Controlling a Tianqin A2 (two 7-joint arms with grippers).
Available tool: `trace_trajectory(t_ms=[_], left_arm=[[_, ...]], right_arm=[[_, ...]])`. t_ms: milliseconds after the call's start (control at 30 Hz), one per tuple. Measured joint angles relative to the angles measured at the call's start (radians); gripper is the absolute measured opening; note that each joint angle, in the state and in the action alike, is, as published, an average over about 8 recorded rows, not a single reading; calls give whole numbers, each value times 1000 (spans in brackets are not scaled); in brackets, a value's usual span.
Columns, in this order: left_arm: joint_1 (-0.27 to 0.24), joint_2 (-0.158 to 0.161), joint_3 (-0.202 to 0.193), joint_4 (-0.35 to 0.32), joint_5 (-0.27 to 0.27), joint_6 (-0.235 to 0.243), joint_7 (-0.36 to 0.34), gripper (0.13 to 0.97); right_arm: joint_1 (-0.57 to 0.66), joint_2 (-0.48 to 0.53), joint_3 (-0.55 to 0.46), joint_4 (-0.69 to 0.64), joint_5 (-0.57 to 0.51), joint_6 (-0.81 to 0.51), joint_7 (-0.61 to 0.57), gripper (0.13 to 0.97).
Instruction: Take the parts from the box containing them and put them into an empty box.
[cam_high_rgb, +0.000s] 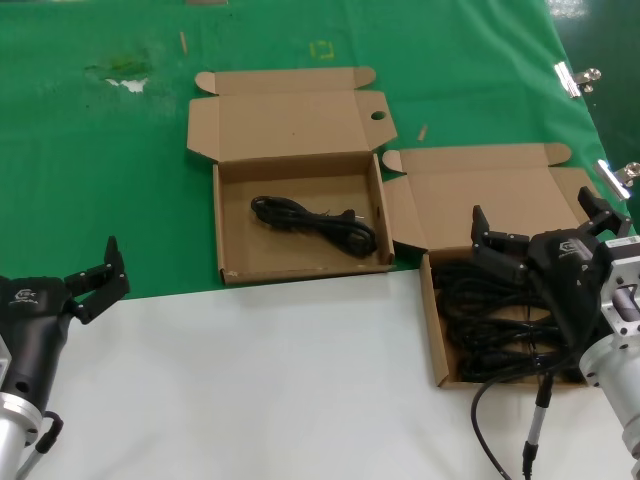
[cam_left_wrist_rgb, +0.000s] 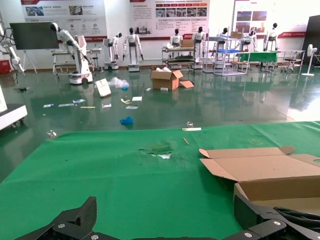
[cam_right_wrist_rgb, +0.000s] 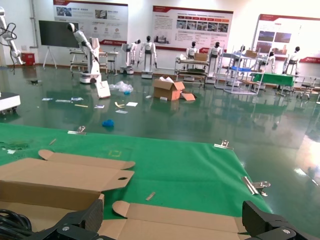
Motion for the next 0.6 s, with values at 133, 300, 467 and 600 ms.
trace_trajectory(t_ms=[133, 300, 467, 600], left_arm=[[0, 0, 0, 0, 0, 0, 0, 966], [0, 0, 0, 0, 0, 0, 0, 966], [0, 0, 0, 0, 0, 0, 0, 966], [0, 0, 0, 0, 0, 0, 0, 966]], right_arm=[[0, 0, 0, 0, 0, 0, 0, 966], [0, 0, 0, 0, 0, 0, 0, 966], [0, 0, 0, 0, 0, 0, 0, 966], [0, 0, 0, 0, 0, 0, 0, 966]])
